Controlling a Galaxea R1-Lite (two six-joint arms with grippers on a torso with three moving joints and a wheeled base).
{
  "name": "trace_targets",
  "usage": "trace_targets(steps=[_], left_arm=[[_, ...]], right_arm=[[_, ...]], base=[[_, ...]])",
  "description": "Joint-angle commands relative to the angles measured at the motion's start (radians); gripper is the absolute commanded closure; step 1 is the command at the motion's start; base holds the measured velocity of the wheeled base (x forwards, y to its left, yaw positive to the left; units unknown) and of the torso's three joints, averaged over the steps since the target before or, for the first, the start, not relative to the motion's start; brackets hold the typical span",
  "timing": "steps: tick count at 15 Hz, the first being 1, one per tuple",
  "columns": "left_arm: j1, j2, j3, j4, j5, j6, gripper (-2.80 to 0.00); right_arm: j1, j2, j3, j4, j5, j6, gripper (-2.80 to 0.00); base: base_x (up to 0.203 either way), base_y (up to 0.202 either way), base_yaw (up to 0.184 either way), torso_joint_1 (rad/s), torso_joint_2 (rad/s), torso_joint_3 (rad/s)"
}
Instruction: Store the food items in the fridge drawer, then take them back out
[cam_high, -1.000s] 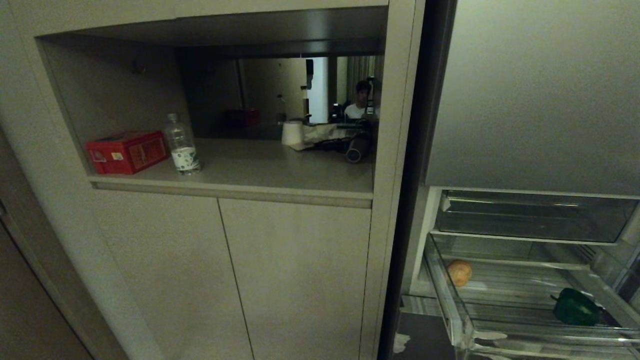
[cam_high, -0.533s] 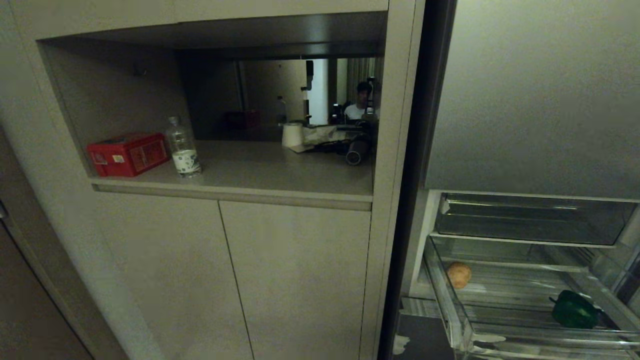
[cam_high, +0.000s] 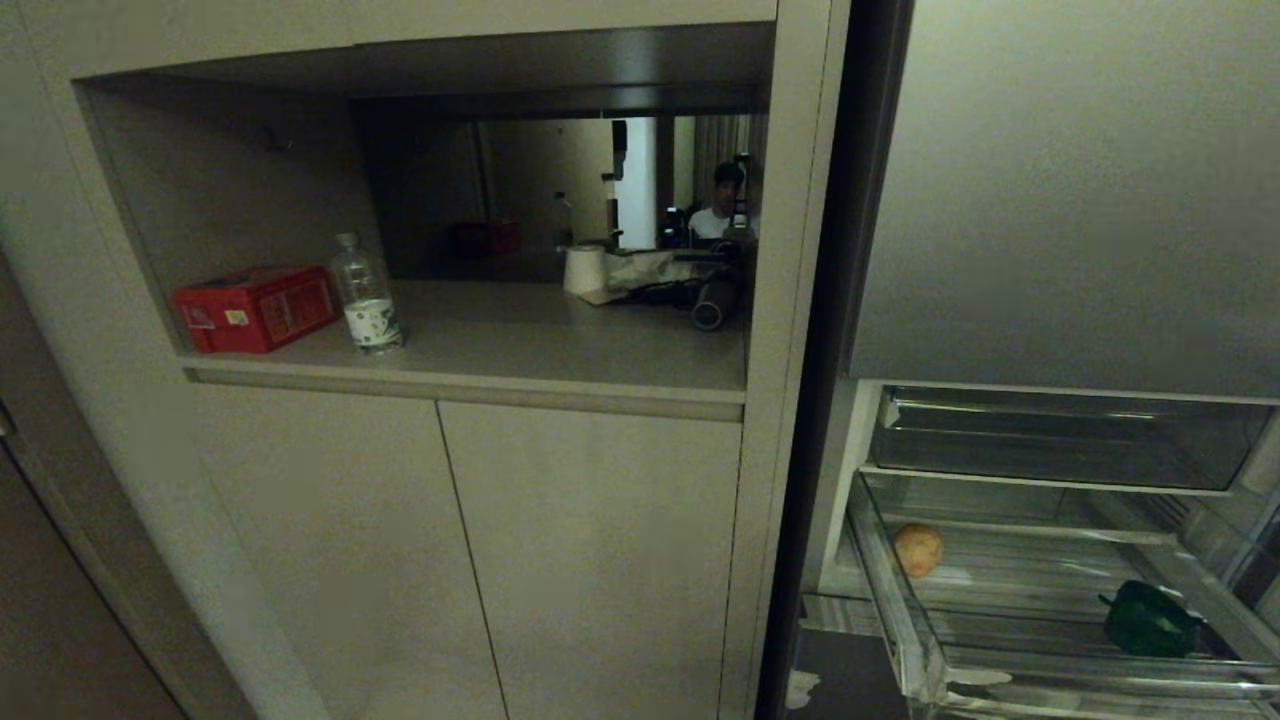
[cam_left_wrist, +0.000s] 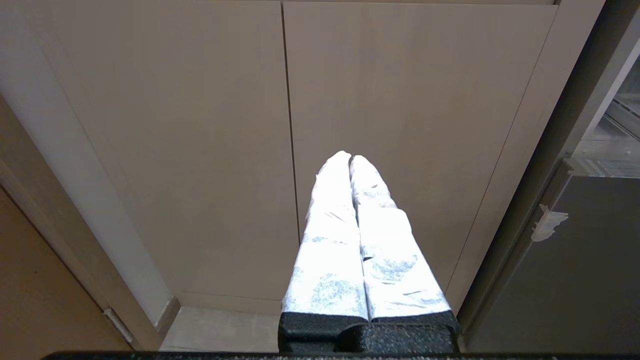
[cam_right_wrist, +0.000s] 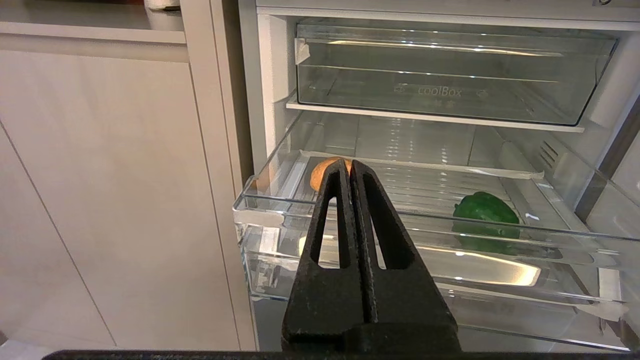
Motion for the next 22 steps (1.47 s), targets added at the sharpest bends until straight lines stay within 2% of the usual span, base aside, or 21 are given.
trace_targets(steps=[1,5,13,17,22], left_arm=[[0.000,0.000,0.000,0.000,0.001,-0.001,0.00],[0.000,0.000,-0.001,0.000,0.001,-0.001,0.00],[0.000,0.000,0.001,0.000,0.001,-0.001,0.00],[0.000,0.000,-0.001,0.000,0.001,-0.001,0.00],[0.000,0.000,-0.001,0.000,0.001,-0.002,0.00]], right_arm=[[0.000,0.000,0.031,-0.001,0.000,0.000,0.00],[0.000,0.000,0.031,-0.002,0.001,0.000,0.00],[0.000,0.000,0.031,-0.002,0.001,0.000,0.00],[0.000,0.000,0.031,-0.002,0.001,0.000,0.00],[-0.001,0.001,-0.004,0.014,0.000,-0.041,0.00]], base=[[0.000,0.000,0.000,0.000,0.00,0.000],[0.000,0.000,0.000,0.000,0.00,0.000],[0.175,0.000,-0.001,0.007,0.00,0.002],[0.000,0.000,0.000,0.000,0.00,0.000],[0.000,0.000,0.000,0.000,0.00,0.000]])
